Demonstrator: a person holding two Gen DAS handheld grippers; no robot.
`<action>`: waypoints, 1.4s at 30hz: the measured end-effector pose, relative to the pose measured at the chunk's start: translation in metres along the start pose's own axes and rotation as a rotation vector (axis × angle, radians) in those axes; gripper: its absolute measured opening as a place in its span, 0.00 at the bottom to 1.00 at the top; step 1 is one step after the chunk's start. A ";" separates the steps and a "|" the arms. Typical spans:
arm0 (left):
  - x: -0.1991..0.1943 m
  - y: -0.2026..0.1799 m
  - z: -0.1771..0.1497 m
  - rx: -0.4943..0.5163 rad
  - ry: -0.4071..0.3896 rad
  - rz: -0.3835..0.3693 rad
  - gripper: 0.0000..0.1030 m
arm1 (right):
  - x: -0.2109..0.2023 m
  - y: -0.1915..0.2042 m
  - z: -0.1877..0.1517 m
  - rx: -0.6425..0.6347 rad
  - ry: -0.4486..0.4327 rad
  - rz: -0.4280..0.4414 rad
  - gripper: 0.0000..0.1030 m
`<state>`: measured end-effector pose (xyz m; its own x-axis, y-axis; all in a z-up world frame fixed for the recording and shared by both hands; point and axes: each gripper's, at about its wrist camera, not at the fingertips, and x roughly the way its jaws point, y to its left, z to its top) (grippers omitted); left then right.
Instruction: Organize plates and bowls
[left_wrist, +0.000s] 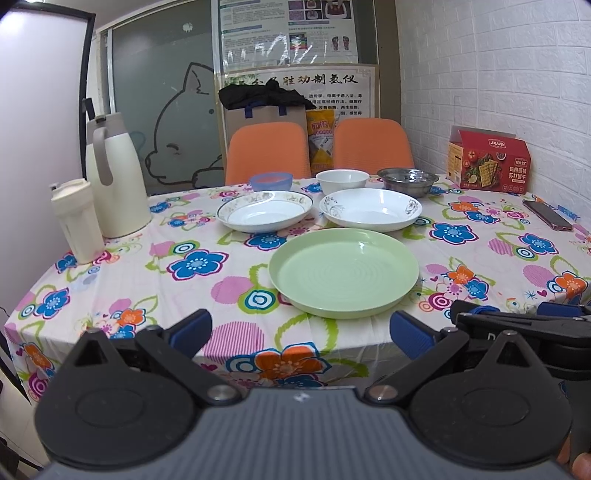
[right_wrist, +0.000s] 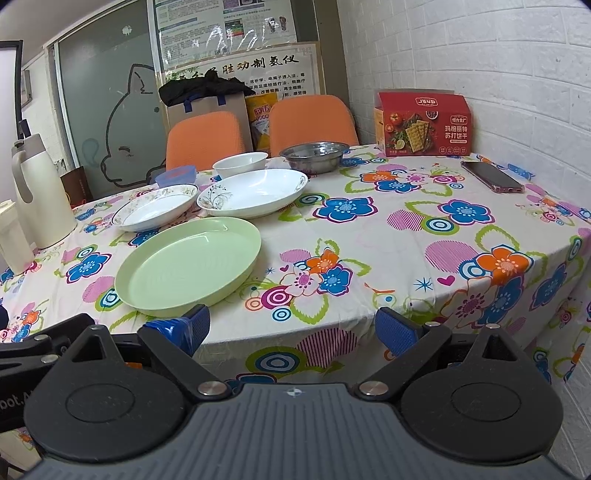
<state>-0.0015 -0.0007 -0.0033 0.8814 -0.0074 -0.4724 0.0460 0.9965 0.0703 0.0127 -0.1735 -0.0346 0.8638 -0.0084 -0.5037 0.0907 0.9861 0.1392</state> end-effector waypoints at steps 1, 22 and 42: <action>0.000 0.001 0.000 0.000 0.000 -0.001 0.99 | 0.000 0.000 0.000 0.000 0.000 0.000 0.82; 0.002 0.003 0.001 -0.003 0.007 -0.001 0.99 | 0.001 0.001 0.000 -0.006 0.006 0.001 0.82; 0.064 0.037 0.017 -0.078 0.147 -0.025 0.99 | 0.026 -0.001 0.001 0.000 -0.020 0.044 0.81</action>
<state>0.0644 0.0339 -0.0160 0.8020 -0.0256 -0.5968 0.0253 0.9996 -0.0088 0.0350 -0.1751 -0.0471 0.8769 0.0314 -0.4796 0.0525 0.9856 0.1605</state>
